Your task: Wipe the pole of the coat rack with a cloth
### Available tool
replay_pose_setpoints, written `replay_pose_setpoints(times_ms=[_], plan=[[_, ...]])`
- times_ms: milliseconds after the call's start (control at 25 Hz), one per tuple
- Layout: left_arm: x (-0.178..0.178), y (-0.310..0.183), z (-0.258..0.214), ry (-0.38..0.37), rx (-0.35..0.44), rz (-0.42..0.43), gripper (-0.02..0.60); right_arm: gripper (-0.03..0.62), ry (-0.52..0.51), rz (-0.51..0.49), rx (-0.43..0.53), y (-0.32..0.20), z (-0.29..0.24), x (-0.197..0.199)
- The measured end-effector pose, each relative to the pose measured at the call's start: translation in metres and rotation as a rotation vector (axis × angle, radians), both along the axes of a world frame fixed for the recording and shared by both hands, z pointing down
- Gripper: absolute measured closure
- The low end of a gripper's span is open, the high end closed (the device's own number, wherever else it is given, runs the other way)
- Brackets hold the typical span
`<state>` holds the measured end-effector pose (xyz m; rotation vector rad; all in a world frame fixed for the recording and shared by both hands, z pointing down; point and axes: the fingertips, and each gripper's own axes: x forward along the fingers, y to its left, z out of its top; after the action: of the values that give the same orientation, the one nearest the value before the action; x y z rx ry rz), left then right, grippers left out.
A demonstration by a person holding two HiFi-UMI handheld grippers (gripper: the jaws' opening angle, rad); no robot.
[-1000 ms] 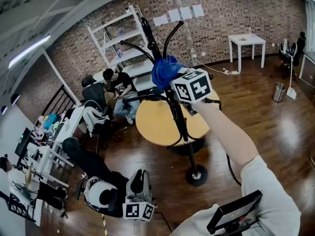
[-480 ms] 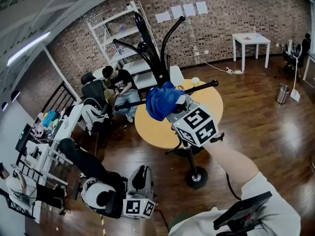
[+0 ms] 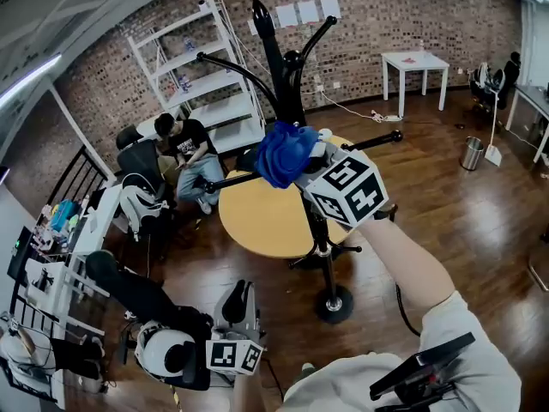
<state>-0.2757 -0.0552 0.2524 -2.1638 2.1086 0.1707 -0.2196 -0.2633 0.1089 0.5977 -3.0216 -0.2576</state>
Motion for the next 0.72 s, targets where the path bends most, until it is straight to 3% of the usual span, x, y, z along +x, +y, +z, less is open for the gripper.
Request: replay_pose_setpoints(times_ms=[160, 320, 400, 480, 600, 720], plan=[[-0.016, -0.011, -0.005, 0.011, 0.000, 0.071, 0.511, 0.500, -0.061, 0.010, 0.002, 0.010, -0.013, 0.003], [-0.022, -0.017, -0.001, 0.030, 0.012, 0.132, 0.511, 0.500, -0.154, -0.083, 0.121, 0.091, -0.022, 0.038], [-0.029, -0.022, 0.006, 0.039, -0.001, 0.156, 0.511, 0.500, -0.103, -0.157, 0.102, 0.136, 0.016, 0.040], [-0.040, -0.028, 0.014, 0.049, -0.023, 0.175, 0.511, 0.500, 0.036, -0.162, 0.007, 0.161, 0.083, 0.026], [-0.053, -0.036, 0.017, 0.054, -0.053, 0.215, 0.514, 0.500, 0.123, 0.044, -0.106, 0.127, 0.167, 0.001], [-0.050, -0.042, 0.014, 0.048, -0.057, 0.276, 0.515, 0.500, 0.077, 0.278, -0.048, 0.056, 0.182, -0.014]])
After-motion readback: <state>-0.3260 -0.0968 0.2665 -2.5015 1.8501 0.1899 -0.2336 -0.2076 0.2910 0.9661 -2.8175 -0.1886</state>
